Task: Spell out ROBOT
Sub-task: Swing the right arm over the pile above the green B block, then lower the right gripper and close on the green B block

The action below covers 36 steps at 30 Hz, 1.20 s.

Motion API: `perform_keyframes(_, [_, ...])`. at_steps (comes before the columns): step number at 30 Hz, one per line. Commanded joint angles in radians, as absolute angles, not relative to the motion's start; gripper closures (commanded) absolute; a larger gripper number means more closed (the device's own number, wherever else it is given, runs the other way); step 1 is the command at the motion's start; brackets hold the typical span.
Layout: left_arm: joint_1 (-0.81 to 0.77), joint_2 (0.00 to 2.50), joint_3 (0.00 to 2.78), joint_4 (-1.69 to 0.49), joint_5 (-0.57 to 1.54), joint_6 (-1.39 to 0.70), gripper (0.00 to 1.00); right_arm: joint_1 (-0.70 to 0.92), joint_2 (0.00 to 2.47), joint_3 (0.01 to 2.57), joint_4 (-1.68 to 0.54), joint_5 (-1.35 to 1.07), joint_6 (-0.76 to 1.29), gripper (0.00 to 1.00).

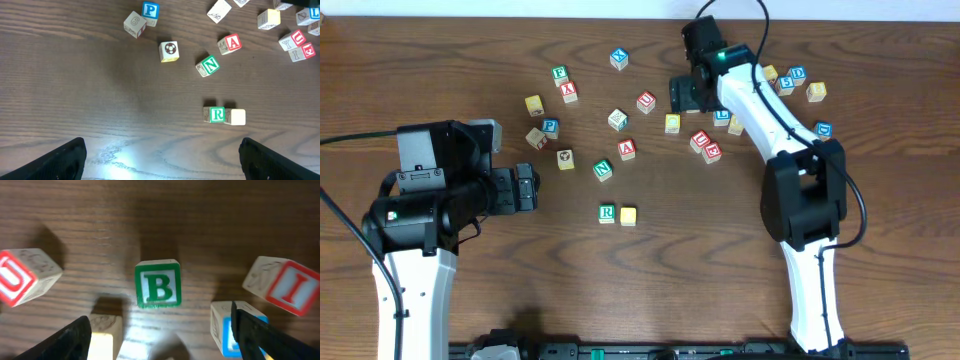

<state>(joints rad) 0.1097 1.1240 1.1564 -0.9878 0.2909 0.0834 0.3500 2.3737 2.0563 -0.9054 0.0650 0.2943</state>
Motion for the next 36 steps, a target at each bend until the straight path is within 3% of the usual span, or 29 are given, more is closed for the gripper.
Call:
perform_keyframes(1, [0.114, 1.122, 1.169, -0.989, 0.306, 0.097, 0.04, 0.348, 2.397, 2.075, -0.885, 0.069, 0.326, 0.15])
perform_keyframes(5, [0.114, 1.122, 1.169, -0.989, 0.306, 0.097, 0.04, 0.348, 2.409, 2.074, -0.863, 0.072, 0.350, 0.12])
perform_keyframes(22, [0.114, 1.122, 1.169, -0.989, 0.306, 0.097, 0.04, 0.352, 2.433, 2.074, -0.822, 0.122, 0.356, 0.14])
perform_keyframes(32, [0.114, 1.122, 1.169, -0.989, 0.306, 0.097, 0.04, 0.354, 2.434, 2.074, -0.802, 0.125, 0.363, 0.30])
perform_keyframes(36, [0.114, 1.122, 1.169, -0.989, 0.306, 0.097, 0.04, 0.354, 2.434, 2.073, -0.803, 0.126, 0.363, 0.44])
